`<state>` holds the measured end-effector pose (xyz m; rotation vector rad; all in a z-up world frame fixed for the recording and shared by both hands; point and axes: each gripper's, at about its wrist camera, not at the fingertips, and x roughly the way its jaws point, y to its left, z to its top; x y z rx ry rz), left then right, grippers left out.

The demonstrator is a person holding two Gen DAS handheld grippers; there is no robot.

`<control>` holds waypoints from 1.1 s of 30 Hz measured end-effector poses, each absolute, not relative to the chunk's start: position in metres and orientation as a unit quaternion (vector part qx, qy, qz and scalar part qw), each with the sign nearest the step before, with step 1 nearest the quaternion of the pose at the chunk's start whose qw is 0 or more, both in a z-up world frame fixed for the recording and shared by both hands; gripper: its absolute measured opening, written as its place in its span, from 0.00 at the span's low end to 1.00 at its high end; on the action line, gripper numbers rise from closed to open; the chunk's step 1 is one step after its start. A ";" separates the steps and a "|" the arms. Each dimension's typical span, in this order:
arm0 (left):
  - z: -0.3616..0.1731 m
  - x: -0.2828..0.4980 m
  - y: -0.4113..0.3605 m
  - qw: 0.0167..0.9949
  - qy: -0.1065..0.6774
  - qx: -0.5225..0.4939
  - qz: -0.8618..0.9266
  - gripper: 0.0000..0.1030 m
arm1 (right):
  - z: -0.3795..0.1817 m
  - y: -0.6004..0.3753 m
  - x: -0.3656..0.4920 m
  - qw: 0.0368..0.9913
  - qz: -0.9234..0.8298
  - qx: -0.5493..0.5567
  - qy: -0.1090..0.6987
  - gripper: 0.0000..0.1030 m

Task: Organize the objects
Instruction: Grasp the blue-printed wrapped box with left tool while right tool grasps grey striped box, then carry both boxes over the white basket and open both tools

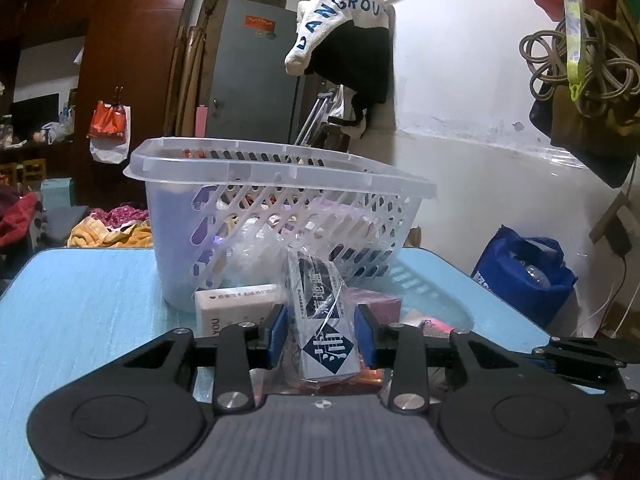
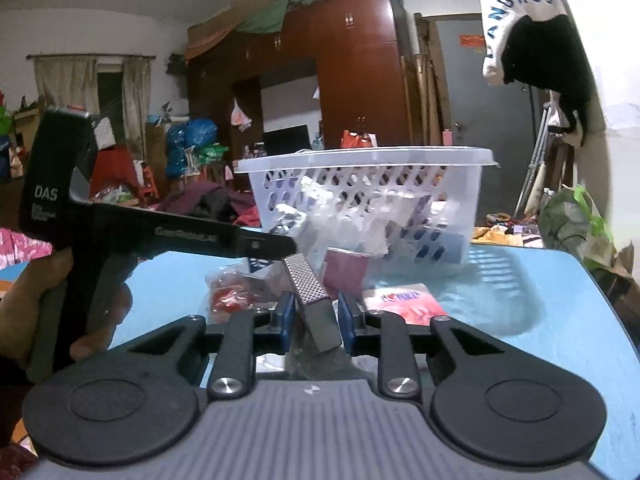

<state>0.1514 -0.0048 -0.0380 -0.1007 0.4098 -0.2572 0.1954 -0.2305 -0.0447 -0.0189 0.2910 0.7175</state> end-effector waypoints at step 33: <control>0.006 0.126 0.028 0.978 0.115 -0.099 -0.143 0.39 | 0.002 -0.254 0.205 0.929 0.364 0.030 0.065 0.17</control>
